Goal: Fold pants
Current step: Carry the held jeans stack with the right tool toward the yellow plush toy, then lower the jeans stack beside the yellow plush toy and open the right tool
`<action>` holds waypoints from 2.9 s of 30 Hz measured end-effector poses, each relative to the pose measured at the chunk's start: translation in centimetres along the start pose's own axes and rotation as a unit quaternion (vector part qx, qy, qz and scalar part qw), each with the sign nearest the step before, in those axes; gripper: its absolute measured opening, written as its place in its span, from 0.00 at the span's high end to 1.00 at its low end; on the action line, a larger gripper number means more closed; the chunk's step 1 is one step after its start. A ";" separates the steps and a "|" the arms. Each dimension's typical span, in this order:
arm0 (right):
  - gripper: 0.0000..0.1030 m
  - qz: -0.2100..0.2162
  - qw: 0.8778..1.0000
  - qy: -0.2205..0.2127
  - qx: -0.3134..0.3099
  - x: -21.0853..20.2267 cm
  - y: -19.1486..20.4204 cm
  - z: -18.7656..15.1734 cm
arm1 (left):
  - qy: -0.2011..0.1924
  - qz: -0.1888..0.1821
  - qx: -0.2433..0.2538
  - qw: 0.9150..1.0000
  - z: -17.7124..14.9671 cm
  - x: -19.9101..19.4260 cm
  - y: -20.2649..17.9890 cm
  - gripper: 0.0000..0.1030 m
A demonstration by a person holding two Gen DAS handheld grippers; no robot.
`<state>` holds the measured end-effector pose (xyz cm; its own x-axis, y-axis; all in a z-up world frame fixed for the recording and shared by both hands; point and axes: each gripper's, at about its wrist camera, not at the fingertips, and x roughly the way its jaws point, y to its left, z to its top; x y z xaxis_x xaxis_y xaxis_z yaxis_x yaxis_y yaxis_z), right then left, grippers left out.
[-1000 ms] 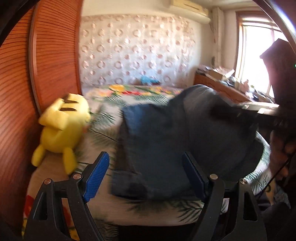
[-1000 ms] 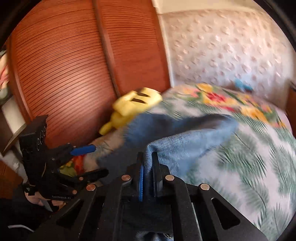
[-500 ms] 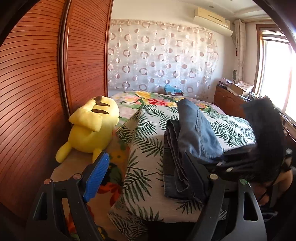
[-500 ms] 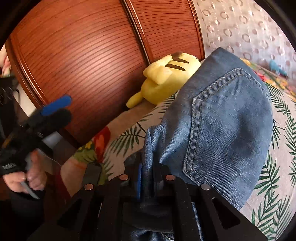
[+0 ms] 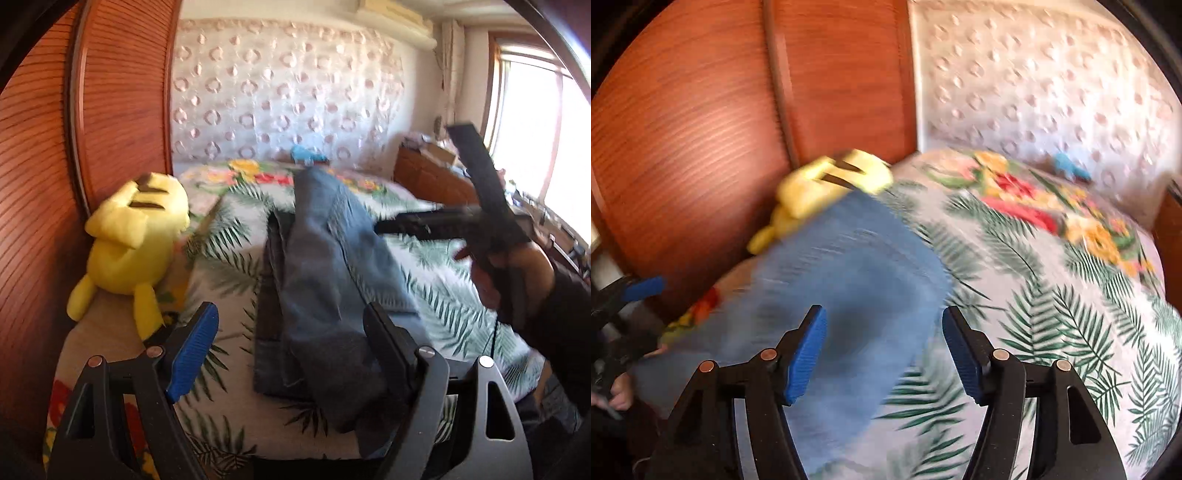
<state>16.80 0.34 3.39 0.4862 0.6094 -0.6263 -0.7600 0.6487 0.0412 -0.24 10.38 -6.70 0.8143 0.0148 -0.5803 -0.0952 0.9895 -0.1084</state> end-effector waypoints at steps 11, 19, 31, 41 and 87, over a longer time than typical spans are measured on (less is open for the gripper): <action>0.24 0.113 0.990 0.042 0.074 9.5 -5.0 1.8 | 0.071 -0.072 -0.042 0.994 -1.9 4.1 1.0 0.71; 0.73 0.198 0.976 0.040 0.081 13.2 -7.3 5.2 | 0.052 -0.079 -0.031 0.995 0.8 3.2 1.1 0.87; 0.76 0.136 0.987 -0.047 0.076 19.2 -7.9 15.5 | 0.009 -0.021 -0.008 1.000 11.1 8.8 6.4 0.87; 0.57 0.033 0.995 0.010 0.090 28.7 -10.6 18.8 | 0.064 0.009 0.011 0.998 12.9 17.1 8.7 0.87; 0.22 -0.158 0.968 -0.169 0.094 -11.1 -2.7 -5.7 | -0.083 -0.024 0.087 0.992 10.5 1.2 -12.6 0.00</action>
<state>10.97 -10.76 5.77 0.8189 0.4617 -0.3411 -0.4748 0.8787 0.0496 7.95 -0.61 2.49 0.9004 -0.0241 -0.4344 0.0346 0.9993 0.0163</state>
